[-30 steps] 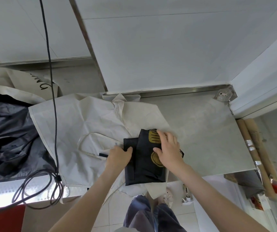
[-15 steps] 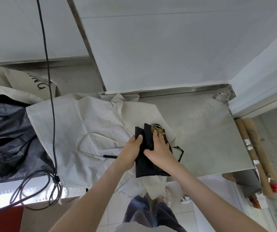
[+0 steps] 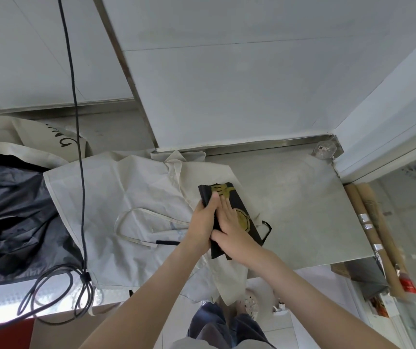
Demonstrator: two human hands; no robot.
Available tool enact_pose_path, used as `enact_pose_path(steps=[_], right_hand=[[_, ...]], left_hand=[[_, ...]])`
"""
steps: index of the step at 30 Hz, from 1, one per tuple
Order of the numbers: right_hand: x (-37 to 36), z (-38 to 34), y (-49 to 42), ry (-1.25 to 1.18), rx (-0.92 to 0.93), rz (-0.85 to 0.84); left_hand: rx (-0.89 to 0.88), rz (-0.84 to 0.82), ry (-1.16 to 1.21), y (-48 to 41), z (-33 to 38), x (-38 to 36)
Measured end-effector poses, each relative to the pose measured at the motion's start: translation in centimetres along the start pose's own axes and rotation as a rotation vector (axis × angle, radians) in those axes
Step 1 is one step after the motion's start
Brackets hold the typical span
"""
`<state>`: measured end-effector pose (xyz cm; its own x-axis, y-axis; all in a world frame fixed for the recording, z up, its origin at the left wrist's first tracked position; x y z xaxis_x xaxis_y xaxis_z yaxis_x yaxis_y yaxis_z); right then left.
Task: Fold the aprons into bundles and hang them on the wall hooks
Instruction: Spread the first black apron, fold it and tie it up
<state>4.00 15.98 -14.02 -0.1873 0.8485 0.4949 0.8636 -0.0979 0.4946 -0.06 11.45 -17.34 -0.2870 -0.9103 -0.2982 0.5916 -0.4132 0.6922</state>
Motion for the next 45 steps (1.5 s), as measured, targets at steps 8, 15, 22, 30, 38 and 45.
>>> enact_pose_path(steps=[8,15,22,30,38,45], right_hand=[[6.2,4.5,0.2,-0.452,-0.183,0.267],[5.9,4.7,0.9,-0.601,-0.226,0.332],[7.0,3.6,1.3,-0.531,-0.118,0.488],[6.1,4.8,1.4,-0.846,-0.039,0.043],[8.1,4.9,1.5,-1.086,-0.009,0.232],[11.1,2.8,2.6,-0.711,0.178,0.401]], left_hand=[[-0.032,0.054,0.087,-0.2,1.8,1.7],[0.006,0.097,0.186,0.4,2.1,1.3],[-0.029,-0.042,0.222,0.8,2.3,-0.6],[-0.123,-0.238,0.038,1.5,3.9,-0.7],[-0.190,-0.350,-0.219,2.5,5.0,-2.2],[-0.543,-0.318,-0.458,3.4,8.1,-2.3]])
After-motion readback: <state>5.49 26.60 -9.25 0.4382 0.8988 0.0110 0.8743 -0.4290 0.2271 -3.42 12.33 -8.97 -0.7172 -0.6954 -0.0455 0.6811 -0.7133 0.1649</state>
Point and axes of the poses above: each hand's wrist, its own y-axis away from the middle knuckle, its own x-axis out of the back of the hand, z = x × y, the point moved 8 cm from there along -y, towards the middle knuckle, and after that the axes turned 2 degrees about -z, right-handed, at the moved point
